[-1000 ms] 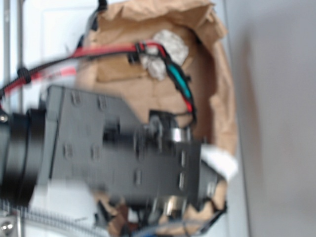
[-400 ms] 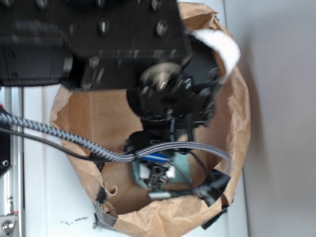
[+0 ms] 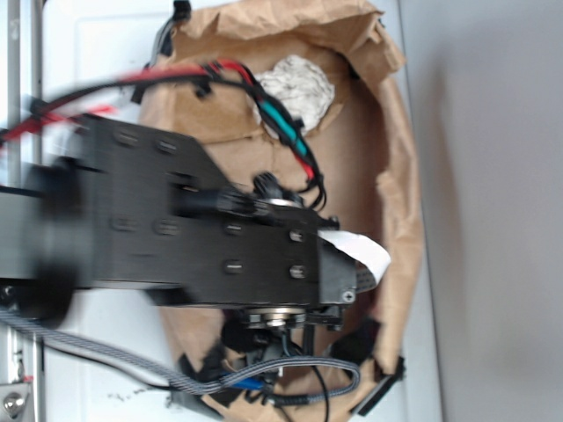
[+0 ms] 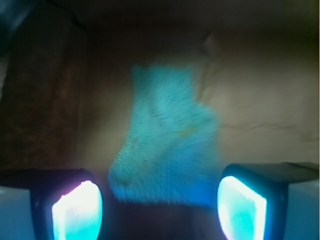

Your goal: Grab the blue cloth.

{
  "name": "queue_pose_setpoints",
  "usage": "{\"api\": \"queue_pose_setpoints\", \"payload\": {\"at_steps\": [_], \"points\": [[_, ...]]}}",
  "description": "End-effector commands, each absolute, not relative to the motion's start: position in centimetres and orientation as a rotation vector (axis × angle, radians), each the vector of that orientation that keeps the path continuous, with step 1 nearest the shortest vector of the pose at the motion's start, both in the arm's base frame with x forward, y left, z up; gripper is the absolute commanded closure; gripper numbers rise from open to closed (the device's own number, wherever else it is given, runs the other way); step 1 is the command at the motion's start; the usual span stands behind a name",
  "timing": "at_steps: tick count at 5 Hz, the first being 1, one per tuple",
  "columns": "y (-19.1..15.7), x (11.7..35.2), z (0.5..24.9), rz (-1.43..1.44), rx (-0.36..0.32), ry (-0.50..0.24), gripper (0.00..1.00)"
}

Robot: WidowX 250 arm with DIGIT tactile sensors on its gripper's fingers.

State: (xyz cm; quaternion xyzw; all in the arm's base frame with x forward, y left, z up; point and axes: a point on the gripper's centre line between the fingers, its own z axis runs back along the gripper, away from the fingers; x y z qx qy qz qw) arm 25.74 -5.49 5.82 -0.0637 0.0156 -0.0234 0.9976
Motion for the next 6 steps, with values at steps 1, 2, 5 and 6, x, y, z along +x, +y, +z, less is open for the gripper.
{"api": "queue_pose_setpoints", "payload": {"at_steps": [1,2,5,6], "points": [[-6.6,28.8,4.5,-0.029,-0.054,-0.019,0.8],[-5.6,29.0,6.5,-0.025,-0.102,-0.035,1.0],[-1.0,27.0,20.2,0.125,-0.19,-0.214,1.0],[-0.7,25.4,21.8,0.133,-0.158,-0.204,1.0]]}}
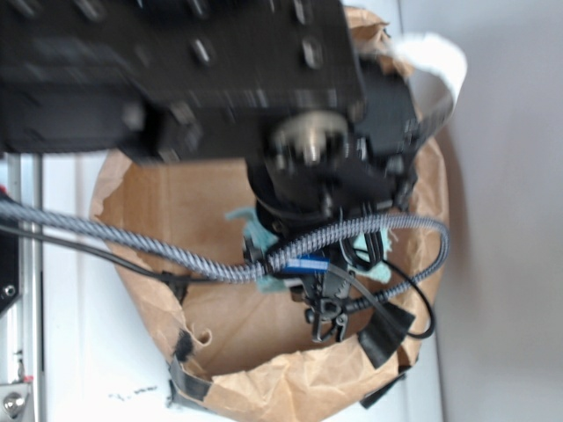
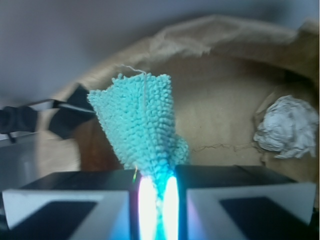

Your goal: Grab the blue cloth.

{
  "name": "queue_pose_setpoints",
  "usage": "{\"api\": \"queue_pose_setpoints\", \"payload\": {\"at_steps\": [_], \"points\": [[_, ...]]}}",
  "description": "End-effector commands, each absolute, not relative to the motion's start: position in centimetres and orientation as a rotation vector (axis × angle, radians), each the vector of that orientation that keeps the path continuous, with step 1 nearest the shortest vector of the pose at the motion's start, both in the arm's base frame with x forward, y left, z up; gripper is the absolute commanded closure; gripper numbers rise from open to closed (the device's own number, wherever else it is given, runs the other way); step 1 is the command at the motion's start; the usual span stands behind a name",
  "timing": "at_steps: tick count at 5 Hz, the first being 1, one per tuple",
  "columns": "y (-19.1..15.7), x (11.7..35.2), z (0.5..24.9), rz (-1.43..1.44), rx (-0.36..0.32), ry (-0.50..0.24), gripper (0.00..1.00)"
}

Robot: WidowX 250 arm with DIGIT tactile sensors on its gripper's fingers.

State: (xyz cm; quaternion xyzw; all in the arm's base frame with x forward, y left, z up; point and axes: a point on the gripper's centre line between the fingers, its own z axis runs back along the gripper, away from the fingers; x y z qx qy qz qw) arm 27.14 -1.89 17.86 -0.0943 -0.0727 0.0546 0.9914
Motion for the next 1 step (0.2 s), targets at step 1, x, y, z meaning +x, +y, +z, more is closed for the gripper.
{"api": "queue_pose_setpoints", "payload": {"at_steps": [1], "points": [[-1.6,24.39,20.86,0.098,-0.052,-0.214,1.0]]}}
